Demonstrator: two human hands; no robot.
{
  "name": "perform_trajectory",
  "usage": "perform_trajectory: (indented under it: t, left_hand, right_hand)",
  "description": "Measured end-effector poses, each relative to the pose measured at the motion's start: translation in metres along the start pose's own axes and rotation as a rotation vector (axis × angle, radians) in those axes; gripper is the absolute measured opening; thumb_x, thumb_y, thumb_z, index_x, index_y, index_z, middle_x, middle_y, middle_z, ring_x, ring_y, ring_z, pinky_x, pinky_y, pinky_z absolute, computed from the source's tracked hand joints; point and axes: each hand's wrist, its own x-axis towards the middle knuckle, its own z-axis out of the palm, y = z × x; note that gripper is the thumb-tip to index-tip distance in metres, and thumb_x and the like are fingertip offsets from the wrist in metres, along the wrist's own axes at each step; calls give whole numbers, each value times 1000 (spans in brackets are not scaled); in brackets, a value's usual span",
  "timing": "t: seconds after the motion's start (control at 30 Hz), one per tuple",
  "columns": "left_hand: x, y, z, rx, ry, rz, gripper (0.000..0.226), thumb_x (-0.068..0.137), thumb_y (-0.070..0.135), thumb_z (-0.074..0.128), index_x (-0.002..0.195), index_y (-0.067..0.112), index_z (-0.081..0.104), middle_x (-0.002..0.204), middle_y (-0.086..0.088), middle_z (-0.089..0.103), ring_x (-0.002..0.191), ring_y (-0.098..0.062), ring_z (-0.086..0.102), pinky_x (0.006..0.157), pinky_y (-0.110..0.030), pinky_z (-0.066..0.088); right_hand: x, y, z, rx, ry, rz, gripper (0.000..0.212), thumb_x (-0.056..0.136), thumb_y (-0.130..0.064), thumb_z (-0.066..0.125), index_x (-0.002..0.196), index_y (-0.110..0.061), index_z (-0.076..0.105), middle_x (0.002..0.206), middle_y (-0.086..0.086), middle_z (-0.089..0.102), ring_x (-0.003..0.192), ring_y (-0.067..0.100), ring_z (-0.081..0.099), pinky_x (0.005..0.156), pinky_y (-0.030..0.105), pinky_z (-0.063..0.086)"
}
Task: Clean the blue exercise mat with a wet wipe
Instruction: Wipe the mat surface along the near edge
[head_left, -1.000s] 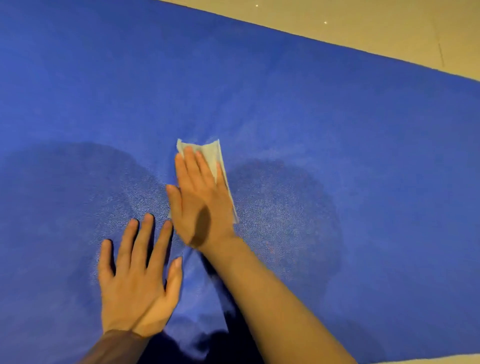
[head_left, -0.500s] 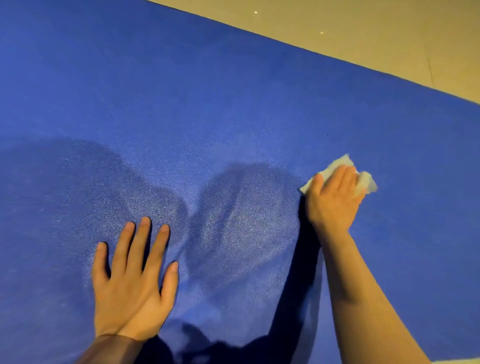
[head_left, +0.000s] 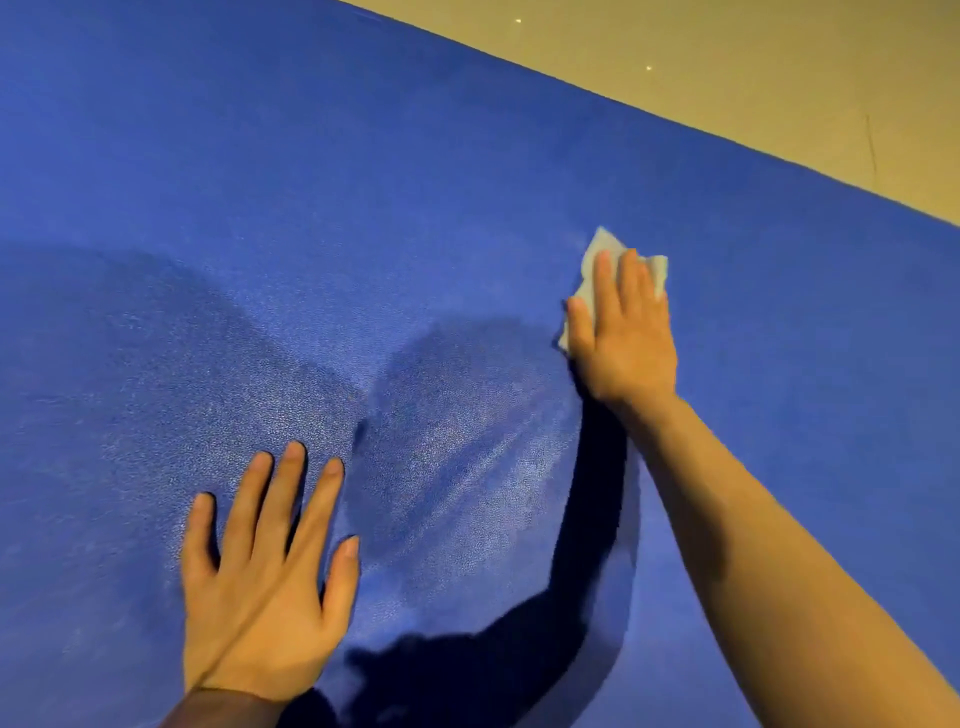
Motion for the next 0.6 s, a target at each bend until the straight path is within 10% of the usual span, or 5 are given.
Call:
perform_trajectory:
  t: [0.23, 0.43, 0.6]
  left_hand:
    - [0, 1, 0, 25, 9, -15, 57, 91, 39, 38, 138, 13, 55, 149, -14, 47, 136, -32, 40, 111, -59, 23]
    - [0, 1, 1, 42, 4, -10, 57, 91, 39, 39, 138, 12, 57, 149, -14, 46, 136, -32, 40, 112, -58, 23]
    - [0, 0, 1, 39, 14, -4, 56, 95, 42, 34, 142, 16, 51, 150, -13, 45, 137, -31, 39, 112, -58, 23]
  right_hand:
    - [48, 19, -15, -48, -6, 467, 65, 99, -42, 19, 145, 3, 30, 149, 21, 35, 140, 35, 28, 114, 43, 15]
    - [40, -151, 17, 307, 174, -262, 55, 96, -27, 38, 135, 12, 49, 139, 30, 49, 132, 44, 45, 114, 51, 29]
    - [45, -138, 18, 273, 115, -408, 58, 96, -38, 38, 140, -2, 51, 146, 19, 47, 137, 35, 43, 115, 39, 22]
